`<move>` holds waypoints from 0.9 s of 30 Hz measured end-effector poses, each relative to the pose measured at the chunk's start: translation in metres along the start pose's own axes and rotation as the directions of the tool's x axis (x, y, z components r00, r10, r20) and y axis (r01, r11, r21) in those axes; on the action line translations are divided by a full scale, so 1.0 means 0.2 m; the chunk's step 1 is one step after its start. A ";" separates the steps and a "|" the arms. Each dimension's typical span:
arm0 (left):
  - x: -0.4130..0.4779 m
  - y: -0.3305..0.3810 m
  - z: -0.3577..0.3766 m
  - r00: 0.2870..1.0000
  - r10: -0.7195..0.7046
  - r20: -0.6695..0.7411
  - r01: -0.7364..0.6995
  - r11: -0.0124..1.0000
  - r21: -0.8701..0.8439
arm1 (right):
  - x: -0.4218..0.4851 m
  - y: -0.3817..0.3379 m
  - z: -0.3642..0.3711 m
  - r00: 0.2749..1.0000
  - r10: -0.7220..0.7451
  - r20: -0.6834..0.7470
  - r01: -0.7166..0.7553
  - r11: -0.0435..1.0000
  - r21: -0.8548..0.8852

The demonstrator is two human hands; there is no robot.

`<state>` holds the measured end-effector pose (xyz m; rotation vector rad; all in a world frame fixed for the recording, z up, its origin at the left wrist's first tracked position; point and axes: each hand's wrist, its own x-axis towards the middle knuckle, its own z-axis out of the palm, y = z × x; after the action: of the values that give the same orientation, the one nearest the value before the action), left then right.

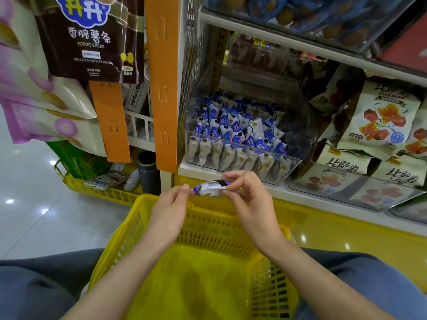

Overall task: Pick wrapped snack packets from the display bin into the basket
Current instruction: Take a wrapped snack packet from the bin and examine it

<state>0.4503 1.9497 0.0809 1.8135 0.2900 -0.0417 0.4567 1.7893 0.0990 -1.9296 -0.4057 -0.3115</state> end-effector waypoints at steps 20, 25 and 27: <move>-0.03 0.05 0.02 0.987 0.076 0.143 0.006 0.867 -0.498 | 0.04 -0.06 0.00 0.866 0.443 0.233 -0.480 0.866 0.136; -0.04 0.04 0.03 0.968 0.206 0.142 -0.141 0.918 -0.370 | 0.01 -0.08 0.03 0.752 0.471 0.460 -0.635 0.706 0.314; -0.05 0.02 0.05 0.965 0.233 0.123 -0.195 0.945 -0.263 | 0.00 -0.08 0.05 0.762 0.466 0.449 -0.626 0.707 0.330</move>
<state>0.4426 1.9373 0.0844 1.5719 -0.0135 0.0096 0.4504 1.8038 0.1088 -1.5235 -0.0750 0.4939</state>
